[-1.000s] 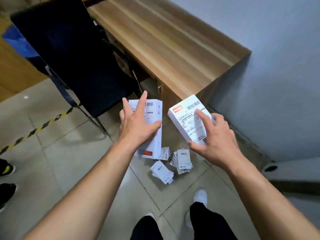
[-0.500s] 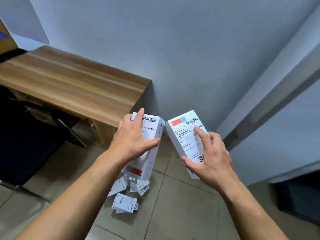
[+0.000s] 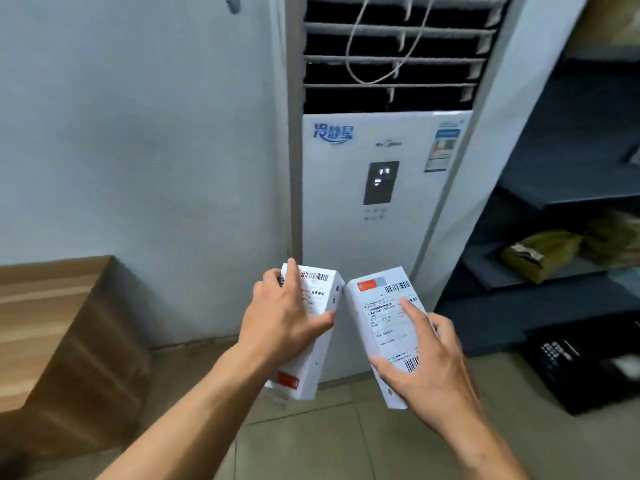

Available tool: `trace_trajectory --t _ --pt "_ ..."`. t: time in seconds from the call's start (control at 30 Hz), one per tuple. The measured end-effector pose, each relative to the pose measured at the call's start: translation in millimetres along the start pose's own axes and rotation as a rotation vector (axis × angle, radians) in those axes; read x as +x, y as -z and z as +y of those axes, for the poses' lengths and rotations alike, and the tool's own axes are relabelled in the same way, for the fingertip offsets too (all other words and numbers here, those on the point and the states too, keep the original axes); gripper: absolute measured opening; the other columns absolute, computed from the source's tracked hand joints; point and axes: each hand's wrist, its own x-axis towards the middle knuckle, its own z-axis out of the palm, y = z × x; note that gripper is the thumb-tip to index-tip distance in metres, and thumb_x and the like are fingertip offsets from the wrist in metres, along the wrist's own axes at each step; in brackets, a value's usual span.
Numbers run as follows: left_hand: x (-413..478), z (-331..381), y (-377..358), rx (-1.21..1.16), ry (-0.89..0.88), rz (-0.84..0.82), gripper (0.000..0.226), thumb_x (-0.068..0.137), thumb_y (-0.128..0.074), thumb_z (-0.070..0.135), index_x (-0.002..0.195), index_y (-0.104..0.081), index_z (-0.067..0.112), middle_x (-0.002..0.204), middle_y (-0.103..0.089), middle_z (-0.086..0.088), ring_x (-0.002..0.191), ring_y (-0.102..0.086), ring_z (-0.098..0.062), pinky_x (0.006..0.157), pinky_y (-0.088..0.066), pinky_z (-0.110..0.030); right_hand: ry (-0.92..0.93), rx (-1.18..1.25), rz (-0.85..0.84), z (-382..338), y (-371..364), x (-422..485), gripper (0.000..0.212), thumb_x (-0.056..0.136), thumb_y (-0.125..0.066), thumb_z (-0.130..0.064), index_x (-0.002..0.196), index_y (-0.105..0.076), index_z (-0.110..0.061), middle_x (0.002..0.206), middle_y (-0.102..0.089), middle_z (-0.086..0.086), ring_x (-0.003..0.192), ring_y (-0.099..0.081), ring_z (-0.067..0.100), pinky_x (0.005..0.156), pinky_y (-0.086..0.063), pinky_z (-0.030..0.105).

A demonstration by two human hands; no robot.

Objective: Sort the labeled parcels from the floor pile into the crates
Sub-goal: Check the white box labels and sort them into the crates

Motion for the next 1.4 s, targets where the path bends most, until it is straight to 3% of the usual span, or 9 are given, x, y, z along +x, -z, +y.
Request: trace_trajectory --t 0.17,0.37,0.6,0.8,0.93,1.03,1.1,1.17,1.4 --pt "25 127 -85 -0.043 -0.164 -0.083 0.094 0.074 -0.065 0.072 0.15 -0.025 0.034 0.144 -0.041 -0.002 0.125 -0.043 -0.027 0.095 -0.043 -0.04 -0.181 0.042 0.09 114 76 1 0.098 0.07 -0.073 -0.065 0.153 -0.022 -0.052 0.128 -0.026 -0.02 0.113 -0.047 0.008 0.084 -0.044 0.027" --pt "46 257 -170 -0.121 -0.341 -0.2 0.094 0.072 -0.068 0.068 0.152 -0.024 0.044 0.144 -0.039 0.002 0.122 -0.052 -0.027 0.094 -0.047 -0.036 -0.347 0.082 0.235 216 152 -7 0.097 0.065 -0.069 -0.072 0.15 -0.025 -0.057 0.12 -0.027 -0.024 0.112 -0.049 0.004 0.087 -0.049 0.028" --pt "72 365 -247 -0.054 -0.512 -0.332 0.095 0.08 -0.063 0.069 0.158 -0.014 0.047 0.158 -0.023 0.001 0.137 -0.031 -0.031 0.108 -0.04 -0.047 -0.527 0.1 0.363 297 190 -7 0.102 0.063 -0.067 -0.074 0.15 -0.018 -0.056 0.129 -0.034 -0.017 0.12 -0.048 0.009 0.09 -0.049 0.032" --pt "124 427 -314 -0.081 -0.591 -0.44 0.098 0.081 -0.065 0.066 0.16 -0.013 0.042 0.159 -0.015 0.005 0.137 -0.027 -0.027 0.111 -0.036 -0.039 -0.608 0.253 0.471 347 211 29 0.103 0.075 -0.083 -0.049 0.151 -0.015 -0.059 0.129 -0.036 -0.022 0.109 -0.037 -0.029 0.074 -0.042 0.011" --pt "176 460 -364 -0.115 -0.608 -0.481 0.102 0.075 -0.066 0.071 0.157 -0.01 0.048 0.158 -0.014 0.01 0.139 -0.028 -0.025 0.109 -0.04 -0.045 -0.647 0.218 0.49 381 223 82 0.091 0.081 -0.08 -0.047 0.15 -0.021 -0.06 0.129 -0.035 -0.021 0.109 -0.042 -0.02 0.065 -0.046 0.01" --pt "222 487 -394 -0.129 -0.609 -0.517 0.1 0.075 -0.067 0.072 0.155 -0.009 0.053 0.157 -0.017 0.007 0.138 -0.03 -0.024 0.107 -0.044 -0.046 -0.676 0.277 0.528 404 233 130 0.082 0.083 -0.079 -0.046 0.142 -0.025 -0.066 0.131 -0.036 -0.023 0.109 -0.05 -0.014 0.075 -0.052 0.013" --pt "254 507 -408 -0.144 -0.61 -0.548 0.1 0.077 -0.069 0.071 0.155 -0.009 0.054 0.155 -0.021 0.004 0.138 -0.03 -0.023 0.105 -0.044 -0.045 -0.698 0.338 0.54 418 241 163 0.079 0.084 -0.078 -0.049 0.137 -0.025 -0.073 0.126 -0.036 -0.03 0.103 -0.06 -0.002 0.077 -0.062 0.036" --pt "285 529 -422 -0.156 -0.628 -0.565 0.098 0.077 -0.07 0.069 0.155 -0.011 0.053 0.154 -0.025 0.002 0.137 -0.032 -0.022 0.104 -0.044 -0.044 -0.707 0.355 0.561 433 249 195 0.079 0.084 -0.077 -0.052 0.138 -0.024 -0.075 0.122 -0.034 -0.034 0.102 -0.064 0.005 0.073 -0.063 0.045" --pt "348 607 -471 -0.181 -0.699 -0.606 0.071 0.072 -0.072 0.064 0.13 -0.032 0.053 0.139 -0.044 0.01 0.122 -0.044 -0.019 0.094 -0.05 -0.043 -0.767 0.3 0.63 493 273 257 0.086 0.069 -0.073 -0.067 0.139 -0.023 -0.075 0.127 -0.036 -0.024 0.106 -0.065 0.017 0.074 -0.063 0.043"
